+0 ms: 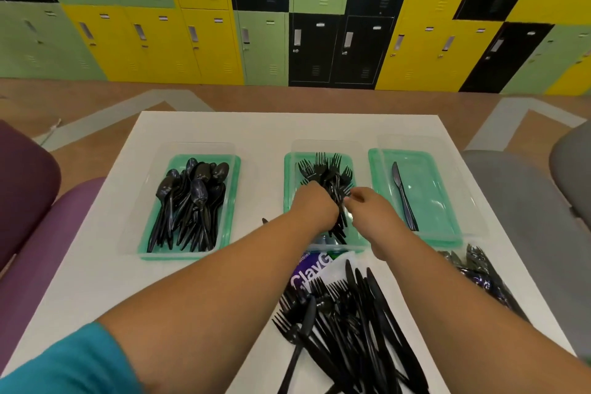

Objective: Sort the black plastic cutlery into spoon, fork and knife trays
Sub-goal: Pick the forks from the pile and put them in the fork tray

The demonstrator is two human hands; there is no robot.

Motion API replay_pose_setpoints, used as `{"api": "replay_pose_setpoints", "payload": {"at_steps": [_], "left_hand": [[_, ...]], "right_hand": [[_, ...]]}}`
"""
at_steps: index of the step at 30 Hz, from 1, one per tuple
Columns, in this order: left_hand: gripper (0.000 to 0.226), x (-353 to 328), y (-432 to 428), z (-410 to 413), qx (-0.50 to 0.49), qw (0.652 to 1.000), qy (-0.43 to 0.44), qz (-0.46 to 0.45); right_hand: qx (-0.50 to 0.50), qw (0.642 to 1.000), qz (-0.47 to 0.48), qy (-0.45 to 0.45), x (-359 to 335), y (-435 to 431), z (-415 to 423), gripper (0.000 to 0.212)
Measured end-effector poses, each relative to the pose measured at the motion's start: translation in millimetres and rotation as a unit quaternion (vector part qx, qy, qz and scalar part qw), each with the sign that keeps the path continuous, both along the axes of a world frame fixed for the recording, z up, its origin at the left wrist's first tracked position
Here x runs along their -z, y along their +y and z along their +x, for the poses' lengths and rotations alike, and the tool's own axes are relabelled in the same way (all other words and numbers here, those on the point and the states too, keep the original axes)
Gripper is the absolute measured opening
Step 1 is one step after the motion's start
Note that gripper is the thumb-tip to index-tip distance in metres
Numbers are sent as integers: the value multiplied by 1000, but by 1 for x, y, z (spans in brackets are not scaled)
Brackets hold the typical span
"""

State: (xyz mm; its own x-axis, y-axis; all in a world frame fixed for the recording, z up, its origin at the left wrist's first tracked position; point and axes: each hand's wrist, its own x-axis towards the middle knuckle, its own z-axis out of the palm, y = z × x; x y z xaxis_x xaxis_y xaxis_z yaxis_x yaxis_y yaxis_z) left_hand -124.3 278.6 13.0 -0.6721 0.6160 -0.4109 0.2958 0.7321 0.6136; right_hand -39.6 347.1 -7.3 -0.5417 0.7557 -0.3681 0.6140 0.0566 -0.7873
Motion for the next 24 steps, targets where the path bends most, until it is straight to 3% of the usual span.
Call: {"api": "replay_pose_setpoints", "payload": {"at_steps": [4,6,9,13,15,19,22,24], "left_hand": [[40,-14,-44,2,-36,991,-61,117],[36,-17,-78,4,-60,979,-83,177],[26,-15,-135,7,-90,967,-95,221],[25,-2,-211,15,-124,976,-57,168],[26,6,-242,16,-140,980,-38,137],[22,21,-290,14,-192,977,39,81],[13,33,-325,12,-219,964,147,14],[26,42,-344,9,-237,952,194,-17]], "right_hand": [[-39,995,93,11,-22,-16,18,21],[-115,991,69,-15,-32,-34,31,5],[-235,966,54,-91,-37,-69,50,7],[-373,884,133,-248,-29,-109,62,20],[-396,862,162,-273,-20,-123,68,26],[-375,869,182,-267,-11,-138,78,19],[-365,879,181,-249,-10,-142,83,25],[-360,885,191,-224,-9,-144,87,14]]}}
